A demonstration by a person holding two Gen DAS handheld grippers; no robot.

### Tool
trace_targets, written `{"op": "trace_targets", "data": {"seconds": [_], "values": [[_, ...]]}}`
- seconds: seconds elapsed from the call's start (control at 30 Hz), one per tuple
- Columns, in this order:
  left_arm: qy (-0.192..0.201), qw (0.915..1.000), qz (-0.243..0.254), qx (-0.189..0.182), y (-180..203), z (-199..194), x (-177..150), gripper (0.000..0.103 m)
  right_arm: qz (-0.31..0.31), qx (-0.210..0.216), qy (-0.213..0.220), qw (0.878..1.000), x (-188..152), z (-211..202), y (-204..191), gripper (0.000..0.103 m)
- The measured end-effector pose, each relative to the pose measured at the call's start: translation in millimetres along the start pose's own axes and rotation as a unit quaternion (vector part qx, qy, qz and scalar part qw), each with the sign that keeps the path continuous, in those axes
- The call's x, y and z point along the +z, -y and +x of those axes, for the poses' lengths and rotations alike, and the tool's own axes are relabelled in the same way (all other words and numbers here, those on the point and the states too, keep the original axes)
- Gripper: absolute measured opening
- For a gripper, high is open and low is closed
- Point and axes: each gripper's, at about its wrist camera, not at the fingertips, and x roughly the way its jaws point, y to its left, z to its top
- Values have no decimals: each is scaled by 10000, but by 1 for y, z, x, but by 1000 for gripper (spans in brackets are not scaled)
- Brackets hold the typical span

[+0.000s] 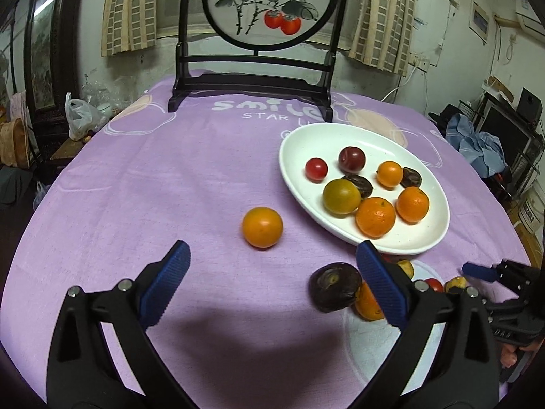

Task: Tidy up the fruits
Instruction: 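Withdraw both open tools back toward the fruit pile, then grasp a small yellow-green fruit with the right tool while the left tool grasps a dark mangosteen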

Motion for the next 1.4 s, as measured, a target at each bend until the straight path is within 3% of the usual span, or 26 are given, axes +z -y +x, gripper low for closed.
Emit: {"op": "trace_targets", "data": {"seconds": [0.07, 0.17, 0.2, 0.33, 0.4, 0.47, 0.57, 0.63, 0.67, 0.77, 1.03, 1.27, 1.4], "values": [[27, 10000, 5, 0, -2, -3, 0, 100, -92, -52, -67, 9999, -2, 3, -3, 49], [76, 9999, 101, -64, 0, -8, -1, 100, -224, -99, -113, 9996, -4, 7, -8, 35], [85, 9998, 143, -111, 1, -9, -2, 100, -225, -45, -109, 9997, -4, 6, -8, 26], [96, 9963, 680, -517, 20, -16, -8, 99, -3, 104, 2, 9999, -2, 0, -1, 25], [111, 9901, 1160, -779, 35, -21, -15, 98, 102, 46, 81, 9999, -1, -3, 3, 25], [166, 9851, 1511, -807, 45, -23, -23, 93, 178, -3, 117, 9998, 0, -5, 6, 25], [-52, 9828, 1641, -849, 47, -13, -27, 77, 228, -31, 145, 9996, 1, -6, 7, 25], [-273, 9820, 1646, -881, 46, -3, -29, 57, 226, -33, 164, 9996, 1, -8, 7, 25], [-373, 9809, 1664, -934, 45, 1, -30, 54, 227, -27, 172, 9996, 1, -8, 7, 25], [-483, 9750, 1853, -1128, 45, 6, -34, 51, 231, -5, 182, 9996, 1, -9, 6, 25], [-668, 9653, 2215, -1206, 27, 29, -39, 48, 169, -10, 175, 9997, 0, -9, 2, 25], [-631, 9414, 2941, -1524, 37, 42, -35, 46, 196, -57, 109, 9997, 0, -5, 4, 25], [-818, 9364, 2957, -1701, 40, 58, -29, 45, 232, -51, 78, 9997, 0, -4, 6, 25]]}}
